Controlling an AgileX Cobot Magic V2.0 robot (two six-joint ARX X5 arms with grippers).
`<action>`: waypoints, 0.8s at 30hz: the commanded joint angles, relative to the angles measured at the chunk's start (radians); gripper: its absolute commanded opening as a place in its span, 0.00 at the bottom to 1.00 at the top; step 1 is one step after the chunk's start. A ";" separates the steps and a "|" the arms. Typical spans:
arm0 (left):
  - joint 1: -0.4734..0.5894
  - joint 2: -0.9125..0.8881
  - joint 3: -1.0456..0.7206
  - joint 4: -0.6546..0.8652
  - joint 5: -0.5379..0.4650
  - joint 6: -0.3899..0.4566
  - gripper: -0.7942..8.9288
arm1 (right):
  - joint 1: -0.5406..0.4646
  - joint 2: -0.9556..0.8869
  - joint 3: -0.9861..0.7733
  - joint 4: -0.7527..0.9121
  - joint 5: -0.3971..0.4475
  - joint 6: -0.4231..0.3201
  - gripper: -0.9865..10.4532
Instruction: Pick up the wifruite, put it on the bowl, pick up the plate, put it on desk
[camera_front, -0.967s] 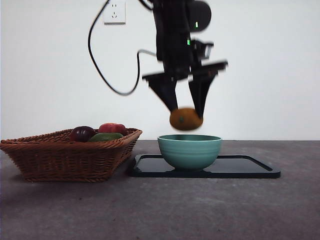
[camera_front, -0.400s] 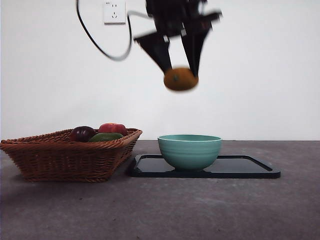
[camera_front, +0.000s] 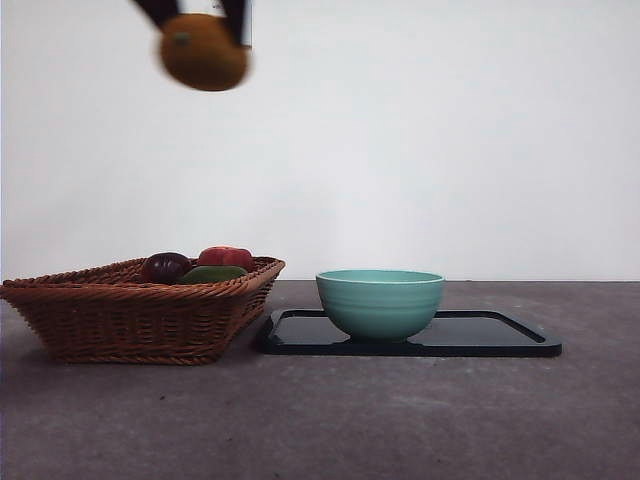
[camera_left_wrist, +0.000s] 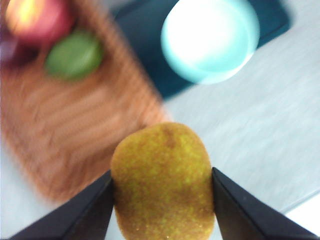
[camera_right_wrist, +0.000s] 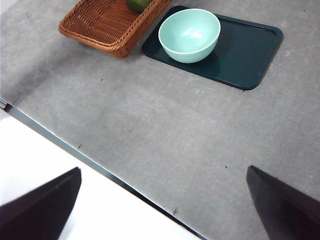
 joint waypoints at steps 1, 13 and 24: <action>0.035 -0.029 -0.080 -0.043 0.002 -0.045 0.31 | 0.007 0.000 0.009 -0.032 0.002 0.008 0.60; 0.166 -0.056 -0.432 0.406 0.002 -0.197 0.31 | 0.007 0.000 0.009 -0.023 0.001 0.022 0.60; 0.210 0.115 -0.458 0.540 0.001 -0.234 0.31 | 0.007 0.000 0.009 -0.021 0.002 0.017 0.60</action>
